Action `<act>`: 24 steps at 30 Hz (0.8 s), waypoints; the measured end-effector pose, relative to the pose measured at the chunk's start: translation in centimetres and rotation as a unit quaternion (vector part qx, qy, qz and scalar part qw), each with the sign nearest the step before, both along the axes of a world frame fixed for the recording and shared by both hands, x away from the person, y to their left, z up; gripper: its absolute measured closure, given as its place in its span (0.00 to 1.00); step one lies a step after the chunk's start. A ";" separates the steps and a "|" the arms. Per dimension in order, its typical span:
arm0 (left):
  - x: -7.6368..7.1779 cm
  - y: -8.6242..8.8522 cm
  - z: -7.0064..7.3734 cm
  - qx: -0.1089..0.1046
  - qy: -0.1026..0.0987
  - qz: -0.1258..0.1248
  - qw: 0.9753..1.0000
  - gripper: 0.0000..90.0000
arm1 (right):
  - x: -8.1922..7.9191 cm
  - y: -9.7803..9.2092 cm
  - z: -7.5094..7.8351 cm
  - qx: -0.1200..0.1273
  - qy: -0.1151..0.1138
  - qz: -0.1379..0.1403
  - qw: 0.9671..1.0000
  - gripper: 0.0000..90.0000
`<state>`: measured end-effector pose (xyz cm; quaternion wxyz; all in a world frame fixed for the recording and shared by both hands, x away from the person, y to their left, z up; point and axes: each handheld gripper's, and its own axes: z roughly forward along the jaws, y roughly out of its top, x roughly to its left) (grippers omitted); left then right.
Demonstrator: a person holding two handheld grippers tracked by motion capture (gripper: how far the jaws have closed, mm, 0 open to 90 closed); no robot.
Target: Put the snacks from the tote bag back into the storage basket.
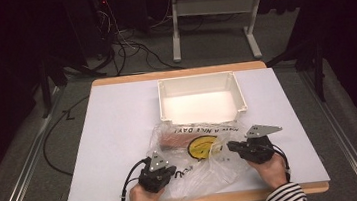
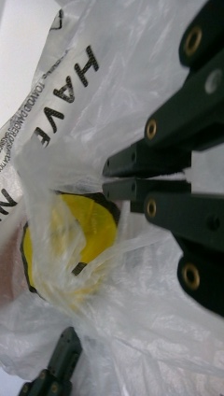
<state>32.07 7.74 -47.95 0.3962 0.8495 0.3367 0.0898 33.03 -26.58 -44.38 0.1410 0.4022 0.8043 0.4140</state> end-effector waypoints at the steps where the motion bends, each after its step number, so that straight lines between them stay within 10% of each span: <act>1: 0.0 0.1 0.1 -0.007 0.001 0.002 1.000 1.00 | -0.3 -0.2 0.0 -0.001 -0.003 0.002 1.000 1.00; 5: -0.4 0.3 0.7 -0.024 -0.008 0.001 1.000 1.00 | -1.8 -1.3 -0.1 -0.007 -0.018 0.005 1.000 1.00; 12: -1.7 -0.3 2.2 -0.036 -0.012 -0.022 0.999 0.67 | -2.1 -1.7 -0.5 -0.003 -0.022 -0.010 1.000 1.00; 24: -2.6 -1.9 1.5 -0.001 -0.006 -0.042 0.999 0.45 | -2.0 -1.2 -0.6 0.000 -0.025 -0.013 1.000 1.00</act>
